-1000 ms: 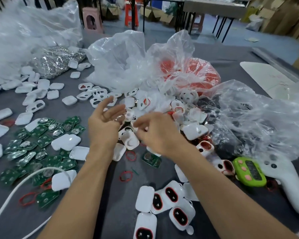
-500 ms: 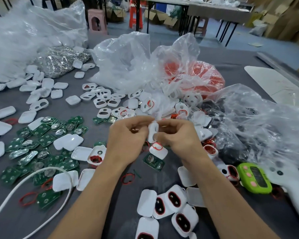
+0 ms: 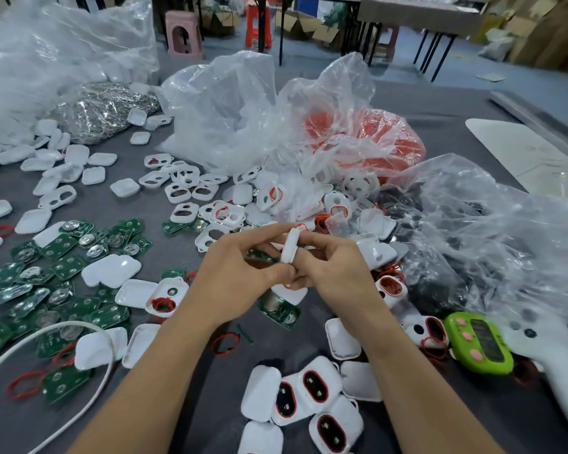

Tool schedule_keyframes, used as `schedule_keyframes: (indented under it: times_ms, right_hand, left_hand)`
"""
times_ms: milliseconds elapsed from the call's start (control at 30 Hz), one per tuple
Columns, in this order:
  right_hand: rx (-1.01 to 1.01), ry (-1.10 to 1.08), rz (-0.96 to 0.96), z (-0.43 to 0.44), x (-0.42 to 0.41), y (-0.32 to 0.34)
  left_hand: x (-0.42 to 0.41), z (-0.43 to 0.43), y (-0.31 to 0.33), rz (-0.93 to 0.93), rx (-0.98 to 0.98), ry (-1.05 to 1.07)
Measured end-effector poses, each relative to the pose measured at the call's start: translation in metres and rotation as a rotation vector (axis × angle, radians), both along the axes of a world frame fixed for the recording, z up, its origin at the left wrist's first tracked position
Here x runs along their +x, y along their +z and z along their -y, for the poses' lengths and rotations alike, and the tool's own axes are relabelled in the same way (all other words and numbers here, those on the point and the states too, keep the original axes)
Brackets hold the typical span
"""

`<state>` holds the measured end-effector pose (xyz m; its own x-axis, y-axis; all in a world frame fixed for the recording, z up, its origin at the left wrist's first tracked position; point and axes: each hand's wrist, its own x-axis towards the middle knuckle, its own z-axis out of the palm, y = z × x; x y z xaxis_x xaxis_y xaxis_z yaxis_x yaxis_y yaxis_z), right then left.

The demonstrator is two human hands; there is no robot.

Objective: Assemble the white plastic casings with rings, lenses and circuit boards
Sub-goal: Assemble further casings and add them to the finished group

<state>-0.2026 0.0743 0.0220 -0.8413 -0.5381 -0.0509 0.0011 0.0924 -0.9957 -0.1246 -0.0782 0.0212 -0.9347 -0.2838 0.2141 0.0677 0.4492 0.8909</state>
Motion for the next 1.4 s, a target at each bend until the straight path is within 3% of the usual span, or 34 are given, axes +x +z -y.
schedule_keyframes:
  times_ms: [167,367,600,900,1067,1100,1167,1200,1267,1400]
  right_hand:
    - [-0.019,0.142,0.052,-0.004,-0.002,0.003]
    - [-0.071,0.030,0.135,-0.006,-0.006,0.003]
    - [-0.140,0.110,0.327,-0.011,-0.007,0.006]
    - [-0.347,0.074,0.496,-0.010,-0.007,0.006]
    - [-0.400,0.061,0.515,-0.009,-0.010,0.006]
    - [-0.399,0.061,0.528,-0.010,-0.011,0.008]
    - [-0.399,0.048,0.553,-0.012,-0.014,0.010]
    - [-0.383,0.030,0.545,-0.012,-0.015,0.010]
    - [-0.259,-0.006,0.430,-0.012,-0.015,0.011]
    - [0.096,0.074,-0.097,-0.015,-0.013,0.012]
  left_hand:
    - [-0.001,-0.001,0.000,-0.039,0.011,0.029]
    - [-0.001,0.000,-0.001,-0.141,0.000,0.143]
    - [-0.003,-0.002,-0.004,-0.131,0.065,0.103]
    - [-0.003,-0.015,-0.001,-0.140,0.257,0.131]
    - [-0.010,-0.012,-0.001,-0.212,0.426,0.299]
    - [-0.010,-0.009,-0.001,-0.198,0.387,0.352]
    - [-0.007,-0.003,0.001,-0.097,0.109,0.440]
    - [-0.004,-0.003,0.004,-0.046,-0.039,0.446]
    - [-0.002,-0.007,0.005,-0.018,-0.120,0.404]
    - [-0.003,-0.010,0.009,-0.016,0.217,0.252]
